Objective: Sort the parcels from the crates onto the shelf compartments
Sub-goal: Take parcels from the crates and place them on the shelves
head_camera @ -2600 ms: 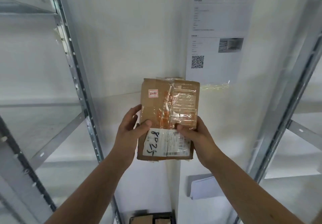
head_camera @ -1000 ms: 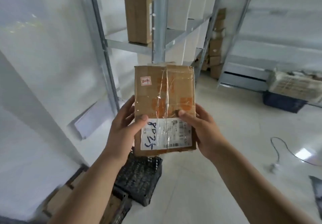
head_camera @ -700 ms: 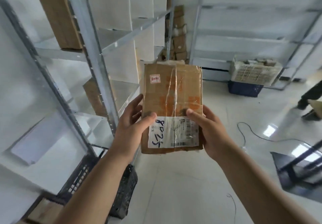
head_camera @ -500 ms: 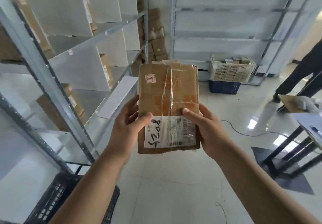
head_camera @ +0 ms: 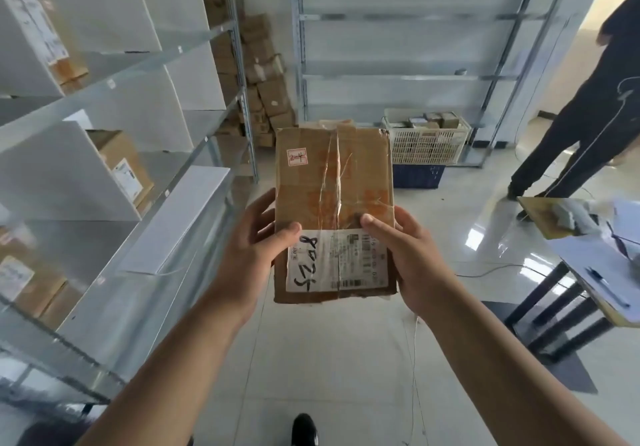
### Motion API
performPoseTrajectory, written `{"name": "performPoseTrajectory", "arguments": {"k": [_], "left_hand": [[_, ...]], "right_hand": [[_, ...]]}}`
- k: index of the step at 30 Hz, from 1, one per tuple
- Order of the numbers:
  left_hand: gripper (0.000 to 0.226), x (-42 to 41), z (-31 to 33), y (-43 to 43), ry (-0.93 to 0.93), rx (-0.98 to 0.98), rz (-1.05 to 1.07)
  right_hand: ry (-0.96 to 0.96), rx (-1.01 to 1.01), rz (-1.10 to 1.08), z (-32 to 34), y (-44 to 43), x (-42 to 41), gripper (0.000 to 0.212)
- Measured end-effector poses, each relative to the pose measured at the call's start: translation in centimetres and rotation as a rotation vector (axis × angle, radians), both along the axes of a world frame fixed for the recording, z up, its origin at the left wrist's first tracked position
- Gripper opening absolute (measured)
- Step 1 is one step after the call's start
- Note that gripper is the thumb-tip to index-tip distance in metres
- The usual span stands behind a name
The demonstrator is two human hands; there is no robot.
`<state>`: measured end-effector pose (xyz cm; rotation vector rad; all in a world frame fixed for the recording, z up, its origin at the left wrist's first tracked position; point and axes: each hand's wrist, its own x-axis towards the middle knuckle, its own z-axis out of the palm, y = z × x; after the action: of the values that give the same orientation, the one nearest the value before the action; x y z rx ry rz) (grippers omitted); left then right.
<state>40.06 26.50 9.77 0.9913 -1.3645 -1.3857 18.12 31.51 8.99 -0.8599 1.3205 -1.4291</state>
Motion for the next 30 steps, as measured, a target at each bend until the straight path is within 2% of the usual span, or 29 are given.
{"name": "performPoseTrajectory", "arguments": {"k": [14, 18, 30], "left_hand": [[0.048, -7.4, -0.5, -27.2, 0.000, 0.051, -0.106], [0.049, -10.0, -0.4, -33.9, -0.014, 0.062, -0.133], [0.048, -23.2, -1.7, -55.4, -0.025, 0.069, -0.074]], "right_hand": [[0.001, 0.015, -0.118, -0.8, -25.0, -6.2, 0.019], [-0.013, 0.022, -0.138, -1.1, -30.9, -8.6, 0.022], [-0.063, 0.009, -0.071, -3.2, -54.0, -22.3, 0.027]]}}
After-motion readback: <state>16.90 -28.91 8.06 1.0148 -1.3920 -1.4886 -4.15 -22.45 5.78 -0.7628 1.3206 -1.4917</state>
